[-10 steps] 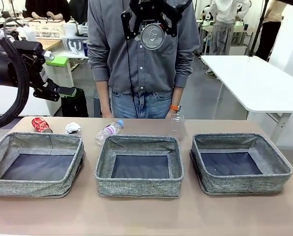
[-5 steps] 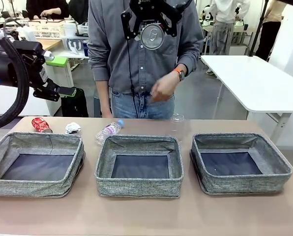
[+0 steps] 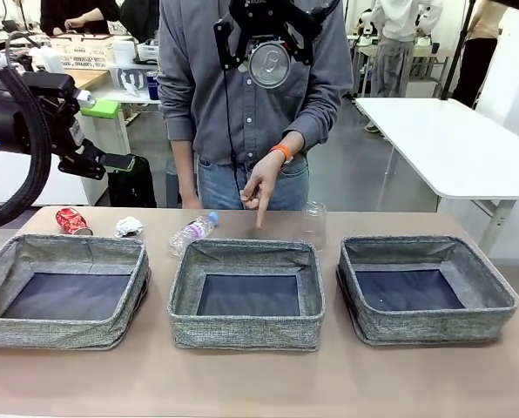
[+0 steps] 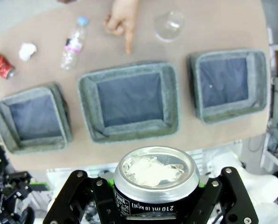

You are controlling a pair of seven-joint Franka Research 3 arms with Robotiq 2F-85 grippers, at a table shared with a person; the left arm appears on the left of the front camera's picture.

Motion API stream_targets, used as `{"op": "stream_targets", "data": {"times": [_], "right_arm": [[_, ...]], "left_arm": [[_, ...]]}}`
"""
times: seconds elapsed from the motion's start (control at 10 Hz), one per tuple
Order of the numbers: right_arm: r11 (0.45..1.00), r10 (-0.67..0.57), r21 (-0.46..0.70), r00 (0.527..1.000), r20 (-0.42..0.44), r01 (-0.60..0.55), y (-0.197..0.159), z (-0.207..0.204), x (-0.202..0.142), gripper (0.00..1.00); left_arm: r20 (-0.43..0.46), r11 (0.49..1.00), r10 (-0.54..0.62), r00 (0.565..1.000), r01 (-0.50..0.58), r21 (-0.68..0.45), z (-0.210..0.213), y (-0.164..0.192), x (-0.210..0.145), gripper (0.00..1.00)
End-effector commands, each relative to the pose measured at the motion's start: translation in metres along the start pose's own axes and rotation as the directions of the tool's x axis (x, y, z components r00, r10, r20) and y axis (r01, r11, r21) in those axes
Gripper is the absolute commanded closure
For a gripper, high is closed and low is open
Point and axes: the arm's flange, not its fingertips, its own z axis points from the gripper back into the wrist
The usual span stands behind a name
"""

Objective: Sort the waste into the appropriate baskets.
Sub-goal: Place the picked waste into the Fabric basket indicated by the person.

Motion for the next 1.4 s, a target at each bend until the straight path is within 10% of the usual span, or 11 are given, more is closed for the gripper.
{"op": "stream_targets", "data": {"times": [0.0,0.5,0.7,1.3], "right_arm": [[1.0,-0.013,0.009,1.0,0.004,0.013,-0.001,0.003,-0.002,0.94],[1.0,0.0,0.0,1.0,0.0,0.0,0.0,0.0,0.0,0.94],[0.966,0.248,0.073,0.968,0.021,-0.249,0.01,-0.083,-0.005,0.94],[0.916,0.313,0.27,0.95,-0.022,-0.295,-0.018,-0.24,-0.054,0.94]], "left_arm": [[0.0,1.0,-0.023,1.0,0.023,-0.012,-0.001,-0.001,0.0,0.0],[0.0,1.0,-0.023,1.0,0.023,-0.012,-0.001,-0.001,0.0,0.0],[0.0,1.0,-0.023,1.0,0.023,-0.012,-0.001,-0.001,0.0,0.0],[0.0,1.0,-0.023,1.0,0.023,-0.012,-0.001,-0.001,0.0,0.0]]}}
